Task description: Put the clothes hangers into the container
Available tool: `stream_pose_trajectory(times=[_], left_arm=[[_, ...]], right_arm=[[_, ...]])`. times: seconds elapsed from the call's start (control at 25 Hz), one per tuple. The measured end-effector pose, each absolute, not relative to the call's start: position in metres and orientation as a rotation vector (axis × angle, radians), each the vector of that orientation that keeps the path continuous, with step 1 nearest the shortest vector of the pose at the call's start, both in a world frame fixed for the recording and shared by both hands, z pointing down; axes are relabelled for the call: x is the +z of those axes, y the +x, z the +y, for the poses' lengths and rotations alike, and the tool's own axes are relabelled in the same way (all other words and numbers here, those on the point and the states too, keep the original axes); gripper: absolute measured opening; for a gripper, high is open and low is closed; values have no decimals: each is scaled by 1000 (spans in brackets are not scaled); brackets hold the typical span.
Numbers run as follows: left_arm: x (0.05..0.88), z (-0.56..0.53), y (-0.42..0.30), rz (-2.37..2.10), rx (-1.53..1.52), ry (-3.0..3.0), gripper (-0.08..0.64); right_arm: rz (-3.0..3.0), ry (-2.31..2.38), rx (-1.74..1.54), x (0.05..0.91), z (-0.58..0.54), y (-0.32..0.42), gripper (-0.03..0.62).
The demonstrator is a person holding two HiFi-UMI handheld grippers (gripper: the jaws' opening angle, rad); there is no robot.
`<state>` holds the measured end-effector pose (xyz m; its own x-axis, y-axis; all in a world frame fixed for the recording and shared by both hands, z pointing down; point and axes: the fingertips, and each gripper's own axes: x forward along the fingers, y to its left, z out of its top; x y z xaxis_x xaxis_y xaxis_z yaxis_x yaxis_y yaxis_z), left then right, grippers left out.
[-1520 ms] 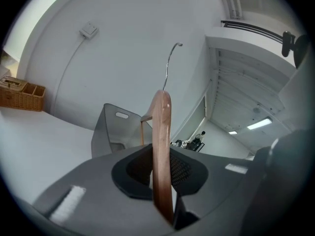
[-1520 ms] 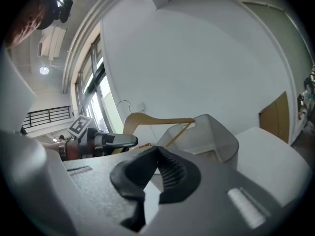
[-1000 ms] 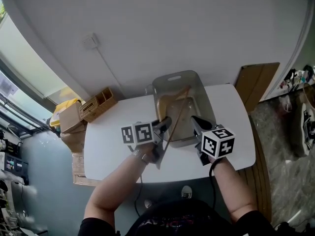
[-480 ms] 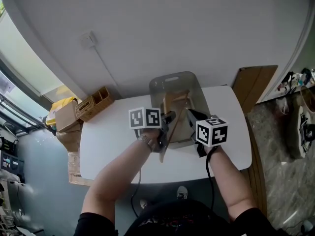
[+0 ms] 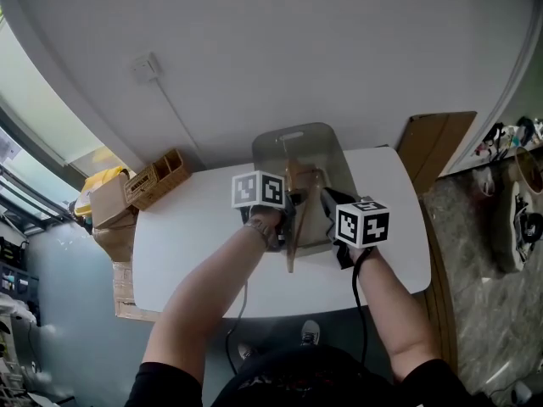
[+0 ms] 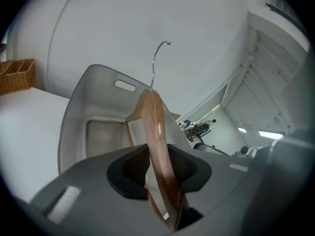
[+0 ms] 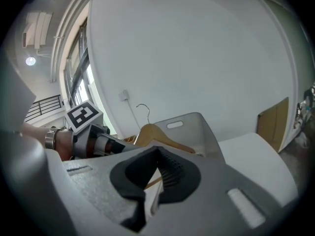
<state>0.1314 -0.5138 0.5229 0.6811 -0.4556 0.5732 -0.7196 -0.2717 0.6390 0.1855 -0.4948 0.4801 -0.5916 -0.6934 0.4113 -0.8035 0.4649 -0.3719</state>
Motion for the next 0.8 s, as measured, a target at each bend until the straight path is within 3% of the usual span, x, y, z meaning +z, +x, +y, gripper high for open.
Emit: stream_pose_trajectory(times=[0.6, 0.8], left_arm=[[539, -519, 123, -907, 295, 1888, 165], [532, -515, 124, -878, 259, 1892, 225]], right_arm=[[-2528, 1288, 796, 478, -497, 185, 2], [-2534, 1292, 785, 474, -496, 186, 2]])
